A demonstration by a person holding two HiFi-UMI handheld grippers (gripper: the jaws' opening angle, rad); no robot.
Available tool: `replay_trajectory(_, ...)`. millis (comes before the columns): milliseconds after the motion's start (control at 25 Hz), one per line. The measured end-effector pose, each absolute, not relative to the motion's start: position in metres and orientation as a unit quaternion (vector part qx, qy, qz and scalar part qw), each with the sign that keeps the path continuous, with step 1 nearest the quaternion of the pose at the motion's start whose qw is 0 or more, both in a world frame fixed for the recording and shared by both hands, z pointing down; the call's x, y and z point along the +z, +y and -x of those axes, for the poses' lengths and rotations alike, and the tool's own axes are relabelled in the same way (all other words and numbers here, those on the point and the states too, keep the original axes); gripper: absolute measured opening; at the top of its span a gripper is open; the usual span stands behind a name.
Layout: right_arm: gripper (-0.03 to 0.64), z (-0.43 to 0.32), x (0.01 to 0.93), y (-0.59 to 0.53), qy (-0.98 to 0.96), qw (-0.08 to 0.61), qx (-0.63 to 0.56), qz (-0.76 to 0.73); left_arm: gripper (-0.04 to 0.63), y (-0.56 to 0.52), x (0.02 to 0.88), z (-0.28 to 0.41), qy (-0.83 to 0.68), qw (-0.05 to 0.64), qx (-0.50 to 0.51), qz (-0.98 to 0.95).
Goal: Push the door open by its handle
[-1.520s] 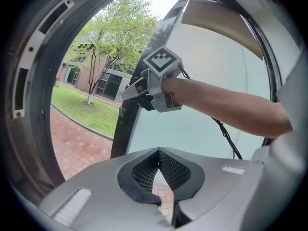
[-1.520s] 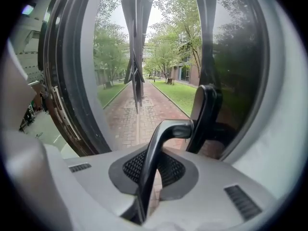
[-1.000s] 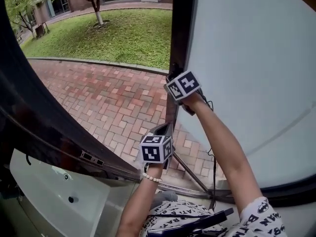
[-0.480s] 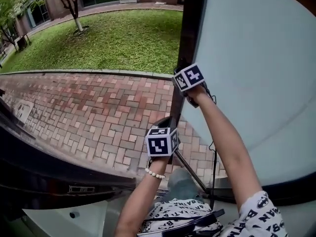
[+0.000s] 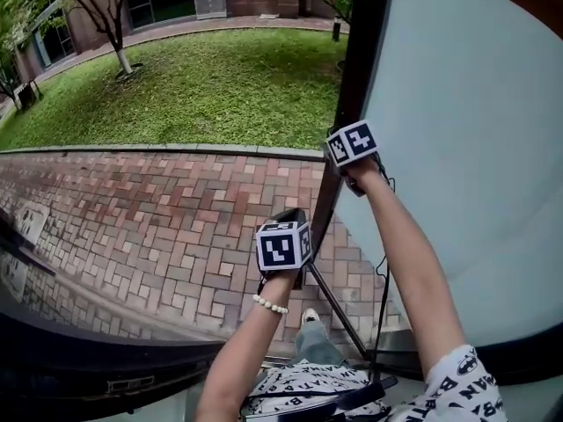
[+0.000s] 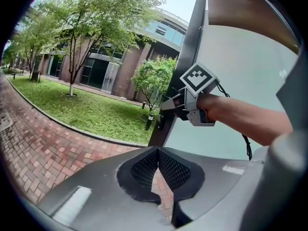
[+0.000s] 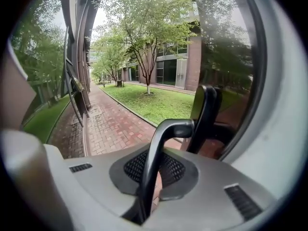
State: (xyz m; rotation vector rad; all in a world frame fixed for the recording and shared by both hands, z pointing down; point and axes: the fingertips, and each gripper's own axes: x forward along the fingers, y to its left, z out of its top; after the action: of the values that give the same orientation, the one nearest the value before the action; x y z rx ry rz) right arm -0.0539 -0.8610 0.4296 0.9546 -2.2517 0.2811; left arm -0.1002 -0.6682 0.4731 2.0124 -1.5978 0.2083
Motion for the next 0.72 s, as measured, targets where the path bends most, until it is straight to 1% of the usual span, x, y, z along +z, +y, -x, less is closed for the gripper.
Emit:
replay_trajectory(280,0.018,0.006,0.43,-0.907,-0.849,0.328,0.123,-0.397,-0.003,-0.741,0.477,0.064,-0.575,0.266,0.088,-0.769)
replay_trajectory(480,0.018,-0.038,0.425,-0.943,-0.835,0.318,0.134,-0.428,-0.003,-0.79,0.471,0.026,-0.558,0.259,0.098,-0.782)
replay_trajectory(720,0.018,-0.103,0.417,-0.971,-0.814,0.313,0.147,-0.467,-0.003,-0.808,0.467,-0.011,-0.54,0.255,0.105,-0.795)
